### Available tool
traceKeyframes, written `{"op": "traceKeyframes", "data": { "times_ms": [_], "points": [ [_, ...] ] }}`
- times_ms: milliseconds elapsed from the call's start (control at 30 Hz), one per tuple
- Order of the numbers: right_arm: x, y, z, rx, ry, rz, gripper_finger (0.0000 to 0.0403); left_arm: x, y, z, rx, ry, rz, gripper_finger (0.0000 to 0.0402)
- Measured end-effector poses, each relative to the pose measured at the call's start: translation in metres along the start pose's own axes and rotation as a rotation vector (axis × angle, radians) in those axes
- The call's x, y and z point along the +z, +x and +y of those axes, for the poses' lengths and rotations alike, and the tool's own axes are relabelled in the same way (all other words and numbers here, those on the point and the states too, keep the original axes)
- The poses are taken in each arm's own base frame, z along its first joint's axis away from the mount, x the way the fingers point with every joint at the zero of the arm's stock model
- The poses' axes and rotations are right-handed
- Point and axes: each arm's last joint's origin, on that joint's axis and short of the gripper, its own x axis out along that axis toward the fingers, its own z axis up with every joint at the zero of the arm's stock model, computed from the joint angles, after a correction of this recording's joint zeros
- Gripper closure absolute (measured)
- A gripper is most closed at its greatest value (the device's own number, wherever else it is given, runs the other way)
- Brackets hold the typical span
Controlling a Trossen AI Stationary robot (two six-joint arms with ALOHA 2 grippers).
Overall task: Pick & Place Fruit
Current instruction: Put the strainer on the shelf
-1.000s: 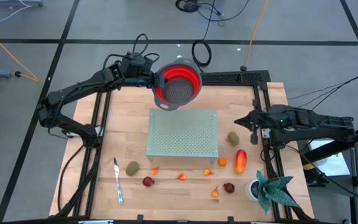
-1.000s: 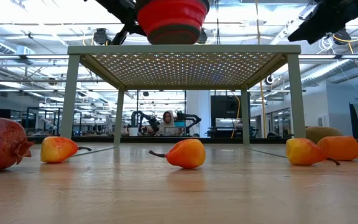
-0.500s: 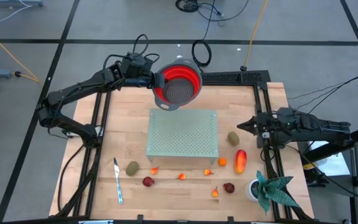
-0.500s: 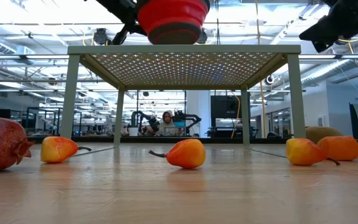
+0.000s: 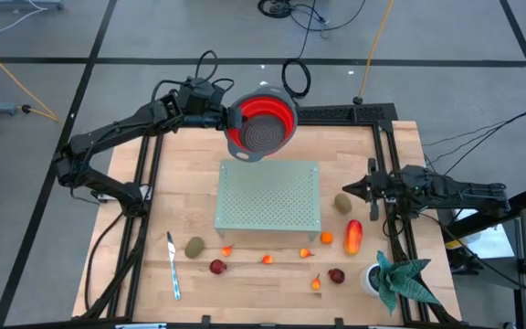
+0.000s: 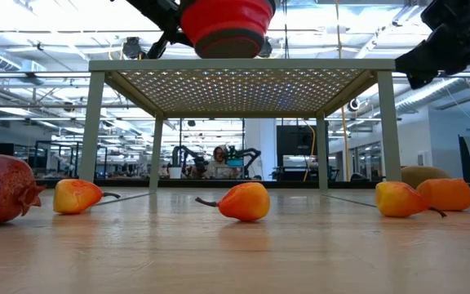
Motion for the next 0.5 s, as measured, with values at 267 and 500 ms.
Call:
{"op": "traceKeyframes", "data": {
  "times_ms": [267,500],
  "points": [
    [0.002,-0.014,0.0,0.003,-0.015,-0.105,0.0403,-0.002,0.0,-0.002,-0.006,0.004,0.007,0.039],
    [-0.002,-0.017,-0.001,0.002,-0.014,-0.085,0.0403,-0.002,0.0,-0.002,-0.007,-0.007,0.009,0.039]
  ]
}}
